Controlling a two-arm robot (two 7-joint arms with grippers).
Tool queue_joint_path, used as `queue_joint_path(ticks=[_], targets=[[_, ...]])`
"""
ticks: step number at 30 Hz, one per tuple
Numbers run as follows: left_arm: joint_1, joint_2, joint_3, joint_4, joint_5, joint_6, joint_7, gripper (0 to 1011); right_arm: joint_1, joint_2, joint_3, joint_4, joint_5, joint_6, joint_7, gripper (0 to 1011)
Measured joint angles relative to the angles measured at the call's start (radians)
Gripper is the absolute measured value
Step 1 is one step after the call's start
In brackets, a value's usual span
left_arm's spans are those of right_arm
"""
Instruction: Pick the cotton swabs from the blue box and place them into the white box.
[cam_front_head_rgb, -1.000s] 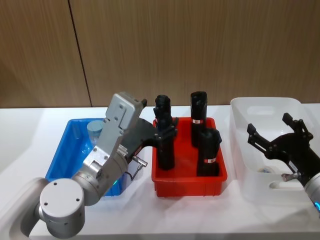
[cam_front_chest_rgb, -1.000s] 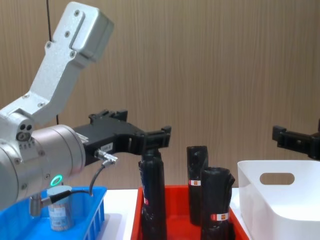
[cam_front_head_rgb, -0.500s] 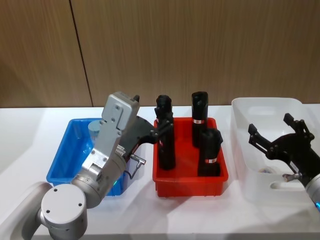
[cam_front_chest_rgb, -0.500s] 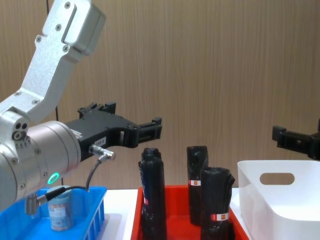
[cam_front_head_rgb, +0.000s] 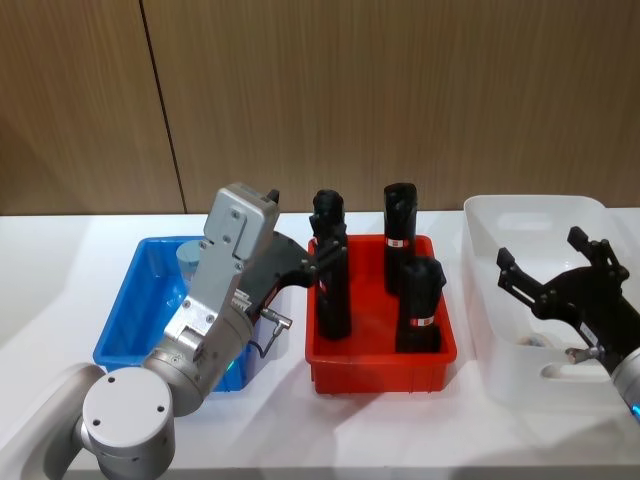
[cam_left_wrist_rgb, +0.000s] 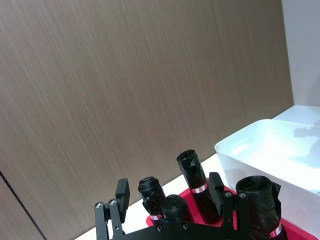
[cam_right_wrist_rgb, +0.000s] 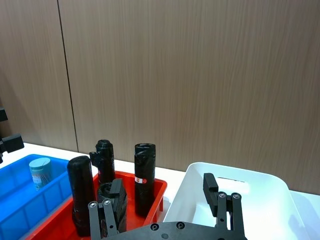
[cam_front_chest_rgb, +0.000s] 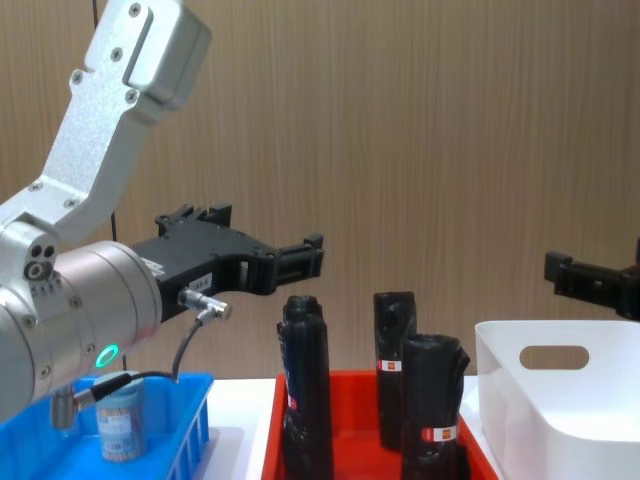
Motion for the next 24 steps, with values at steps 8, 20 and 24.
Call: queue_joint_path(ticks=[8,20,24], targets=[[0.000,0.000,-0.001,0.000,0.000,0.000,0.000,1004,0.000,0.000,0.000,0.000,0.000,0.000,0.000,1001],[0.000,0.000,-0.001,0.001,-0.001,0.001,0.000,1004,0.007,-0.006,-0.002,0.000,-0.003,0.012,0.015,1002],[0.000,0.000,-0.001,0.001,-0.001,0.001,0.000,1004,0.015,-0.009,-0.004,0.000,-0.004,0.032,0.033,1002]])
